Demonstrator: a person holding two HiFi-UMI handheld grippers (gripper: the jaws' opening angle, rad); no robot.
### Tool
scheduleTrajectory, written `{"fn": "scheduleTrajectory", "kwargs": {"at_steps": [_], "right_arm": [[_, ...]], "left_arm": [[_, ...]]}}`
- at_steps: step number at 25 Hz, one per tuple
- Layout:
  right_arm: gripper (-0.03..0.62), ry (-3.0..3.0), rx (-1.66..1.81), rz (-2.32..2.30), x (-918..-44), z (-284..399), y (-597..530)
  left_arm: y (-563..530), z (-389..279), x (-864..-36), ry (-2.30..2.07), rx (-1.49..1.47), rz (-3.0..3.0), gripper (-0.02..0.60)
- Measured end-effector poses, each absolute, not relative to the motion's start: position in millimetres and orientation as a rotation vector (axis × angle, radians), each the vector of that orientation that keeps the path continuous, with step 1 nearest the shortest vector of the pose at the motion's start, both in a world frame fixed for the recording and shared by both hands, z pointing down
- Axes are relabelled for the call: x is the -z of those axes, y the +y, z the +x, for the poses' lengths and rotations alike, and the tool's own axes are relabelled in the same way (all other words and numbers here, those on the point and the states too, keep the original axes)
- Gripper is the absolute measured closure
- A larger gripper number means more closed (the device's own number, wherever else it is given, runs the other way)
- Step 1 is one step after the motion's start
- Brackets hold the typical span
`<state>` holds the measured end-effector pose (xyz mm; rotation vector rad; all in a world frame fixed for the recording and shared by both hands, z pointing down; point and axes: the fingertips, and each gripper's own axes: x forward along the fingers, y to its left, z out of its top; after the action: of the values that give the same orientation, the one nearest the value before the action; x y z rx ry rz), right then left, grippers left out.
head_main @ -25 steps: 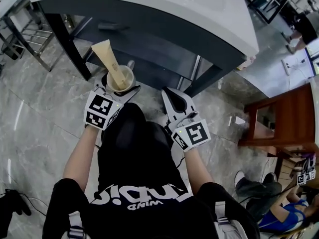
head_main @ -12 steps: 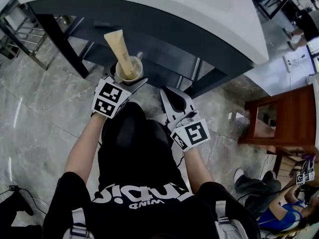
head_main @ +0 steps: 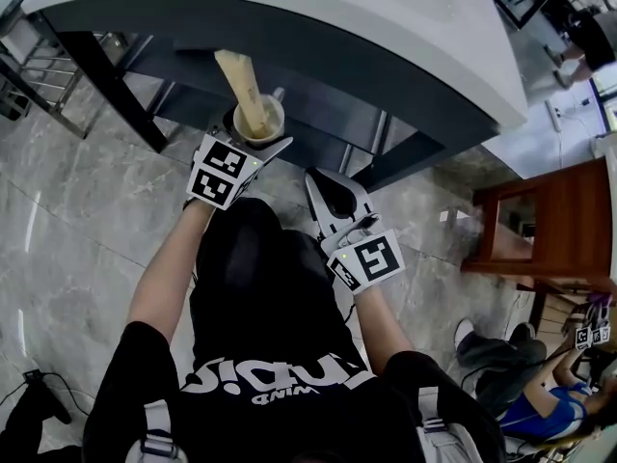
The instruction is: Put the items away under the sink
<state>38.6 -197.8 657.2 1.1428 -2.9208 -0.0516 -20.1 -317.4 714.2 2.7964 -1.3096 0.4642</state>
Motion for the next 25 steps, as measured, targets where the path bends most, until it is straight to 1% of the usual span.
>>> {"fn": "scheduleTrajectory", "kwargs": {"at_steps": [12,25], "right_arm": [[0.576,-2.903,0.034,1.188,-656,39,-205],[0.576,-2.876,0.044,1.213,-651,39,-211]], "left_arm": [[-345,-18,-714,-1.294,-0.491,2.815,0.129],[-364,-4,-714,-1.283,-0.444,2.836,0.129]]}}
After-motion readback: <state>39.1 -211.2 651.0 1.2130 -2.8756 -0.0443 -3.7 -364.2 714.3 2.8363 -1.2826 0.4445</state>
